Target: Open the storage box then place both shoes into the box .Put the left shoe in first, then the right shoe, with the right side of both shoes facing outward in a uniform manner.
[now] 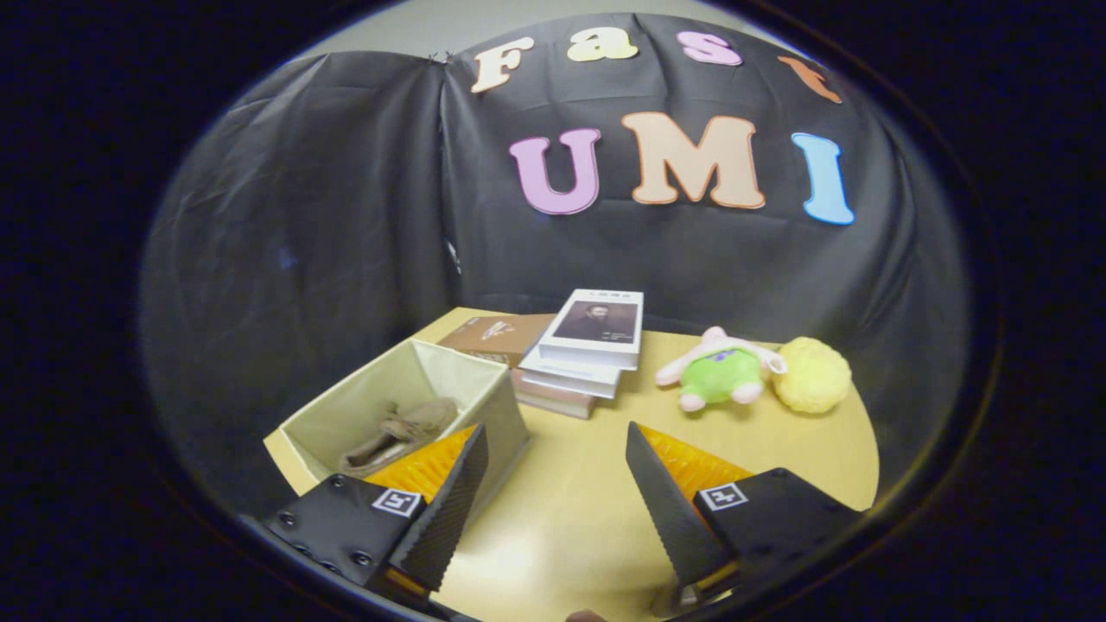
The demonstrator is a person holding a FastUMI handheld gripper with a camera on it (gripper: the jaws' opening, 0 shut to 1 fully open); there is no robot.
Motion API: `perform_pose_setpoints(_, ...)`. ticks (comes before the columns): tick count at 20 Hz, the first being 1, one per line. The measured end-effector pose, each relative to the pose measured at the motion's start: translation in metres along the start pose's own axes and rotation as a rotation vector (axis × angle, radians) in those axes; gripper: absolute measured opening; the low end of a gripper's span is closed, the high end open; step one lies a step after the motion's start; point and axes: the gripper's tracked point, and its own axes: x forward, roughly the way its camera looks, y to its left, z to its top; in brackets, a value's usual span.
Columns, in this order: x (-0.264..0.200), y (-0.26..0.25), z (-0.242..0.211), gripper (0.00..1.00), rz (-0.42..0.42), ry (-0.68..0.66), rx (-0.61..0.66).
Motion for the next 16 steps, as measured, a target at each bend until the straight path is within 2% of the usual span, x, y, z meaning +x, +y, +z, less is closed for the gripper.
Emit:
perform_pose_setpoints(9, -0.040, -0.105, -0.047, 1.00, -0.161, 0.048, 0.030)
perform_pose_setpoints(16, -0.062, -0.169, -0.107, 1.00, -0.230, 0.138, 0.065)
